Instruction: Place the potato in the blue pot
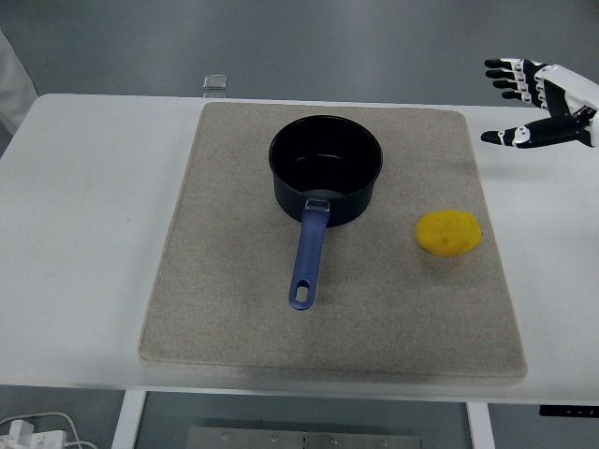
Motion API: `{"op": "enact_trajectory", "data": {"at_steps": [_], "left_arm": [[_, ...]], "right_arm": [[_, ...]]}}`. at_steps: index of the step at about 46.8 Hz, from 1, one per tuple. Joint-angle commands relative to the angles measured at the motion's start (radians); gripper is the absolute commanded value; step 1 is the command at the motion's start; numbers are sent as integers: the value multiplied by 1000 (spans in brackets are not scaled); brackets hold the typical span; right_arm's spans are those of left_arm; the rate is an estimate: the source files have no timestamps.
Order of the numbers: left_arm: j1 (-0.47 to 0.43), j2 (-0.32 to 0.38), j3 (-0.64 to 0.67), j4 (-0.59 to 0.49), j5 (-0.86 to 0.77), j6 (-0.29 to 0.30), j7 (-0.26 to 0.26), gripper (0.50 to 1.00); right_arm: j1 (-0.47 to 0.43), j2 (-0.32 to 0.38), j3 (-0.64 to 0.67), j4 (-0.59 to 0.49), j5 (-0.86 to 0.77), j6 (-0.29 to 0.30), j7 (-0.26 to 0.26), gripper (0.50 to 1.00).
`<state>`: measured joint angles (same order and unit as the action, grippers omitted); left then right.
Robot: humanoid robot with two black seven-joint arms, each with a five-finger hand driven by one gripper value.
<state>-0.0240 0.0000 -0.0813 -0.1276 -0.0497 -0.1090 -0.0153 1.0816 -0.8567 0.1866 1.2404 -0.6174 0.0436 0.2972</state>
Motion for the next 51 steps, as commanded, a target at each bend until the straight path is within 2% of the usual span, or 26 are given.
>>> {"op": "enact_trajectory", "data": {"at_steps": [1, 7, 14, 18, 28, 35, 45, 51], "left_arm": [[1, 0, 0, 0, 1, 0, 0, 1000], [-1, 0, 0, 0, 1, 0, 0, 1000], [-1, 0, 0, 0, 1, 0, 0, 1000], [-1, 0, 0, -1, -1, 0, 0, 1000], [-1, 0, 0, 0, -1, 0, 0, 1000], [-1, 0, 0, 0, 1, 0, 0, 1000], [-1, 0, 0, 0, -1, 0, 0, 1000], [-1, 0, 0, 0, 1, 0, 0, 1000]], "right_arm": [[-15, -13, -1, 33, -50, 4, 10, 952], [-48, -33, -1, 89, -162, 5, 20, 952], [-97, -22, -15, 94, -240, -4, 20, 952], [-114, -19, -32, 94, -248, -17, 20, 952], [-141, 1, -104, 93, -252, -94, 23, 950], [-166, 28, -110, 88, -282, -126, 49, 948], [-178, 51, -111, 62, -300, -133, 51, 946], [-184, 64, -118, 51, -324, -137, 79, 934]]}}
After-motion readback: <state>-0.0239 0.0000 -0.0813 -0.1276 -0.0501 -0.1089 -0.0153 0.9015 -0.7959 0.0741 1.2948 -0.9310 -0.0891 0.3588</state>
